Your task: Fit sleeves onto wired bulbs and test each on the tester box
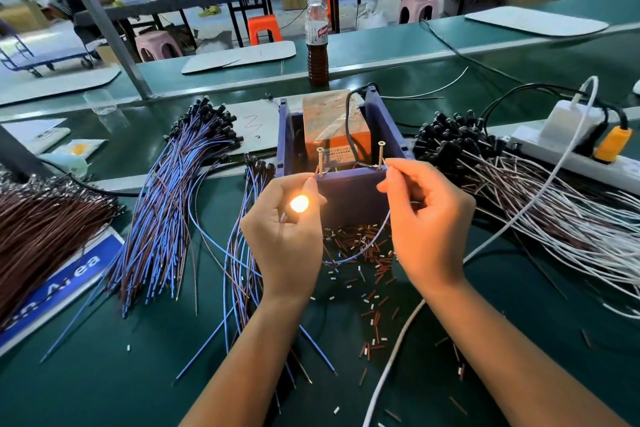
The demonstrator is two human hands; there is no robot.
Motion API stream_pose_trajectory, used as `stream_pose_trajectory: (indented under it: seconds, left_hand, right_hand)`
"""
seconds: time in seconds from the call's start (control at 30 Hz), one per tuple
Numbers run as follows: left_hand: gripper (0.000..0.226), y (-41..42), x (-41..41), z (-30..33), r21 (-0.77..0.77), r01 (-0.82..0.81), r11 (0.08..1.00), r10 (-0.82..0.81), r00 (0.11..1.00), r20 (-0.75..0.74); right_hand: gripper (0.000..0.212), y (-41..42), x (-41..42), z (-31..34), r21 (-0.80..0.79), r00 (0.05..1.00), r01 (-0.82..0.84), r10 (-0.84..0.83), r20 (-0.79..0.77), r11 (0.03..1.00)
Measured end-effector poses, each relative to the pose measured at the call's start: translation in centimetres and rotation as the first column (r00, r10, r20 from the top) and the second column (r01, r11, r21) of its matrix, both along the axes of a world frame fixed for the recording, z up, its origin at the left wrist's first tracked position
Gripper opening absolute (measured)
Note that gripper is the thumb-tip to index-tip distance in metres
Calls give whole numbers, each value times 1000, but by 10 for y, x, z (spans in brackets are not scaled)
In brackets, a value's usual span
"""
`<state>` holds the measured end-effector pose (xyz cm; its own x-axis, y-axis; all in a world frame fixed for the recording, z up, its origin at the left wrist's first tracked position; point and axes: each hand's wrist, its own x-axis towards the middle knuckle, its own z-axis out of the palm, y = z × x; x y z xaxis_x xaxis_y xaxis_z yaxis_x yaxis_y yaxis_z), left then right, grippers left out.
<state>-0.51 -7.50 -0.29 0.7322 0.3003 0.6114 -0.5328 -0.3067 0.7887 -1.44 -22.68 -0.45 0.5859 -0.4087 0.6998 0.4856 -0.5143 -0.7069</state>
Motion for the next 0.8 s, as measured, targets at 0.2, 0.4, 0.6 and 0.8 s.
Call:
stream_pose_trajectory:
  seconds: [0.2, 0.4, 0.6, 0.8]
  left_hand:
    - [11, -1, -1, 2, -21, -4, 1000, 3, 1000, -15]
    - [20, 31, 3, 22, -205, 53, 977, -98, 971, -217]
    - [46, 154, 8, 80, -750, 292, 593, -750, 539, -384]
    - [24, 163, 6, 97, -922, 316, 225, -967, 189, -171]
  right_hand:
    - [15, -1, 0, -1, -8, 1000, 5, -4, 5, 1000]
    - [14, -4, -7, -7, 88, 994, -106, 105, 24, 990]
    - [12, 7, -17, 14, -131, 960, -170, 195, 200, 977]
    - [35, 72, -20, 64, -354, 953, -255, 296, 67, 900]
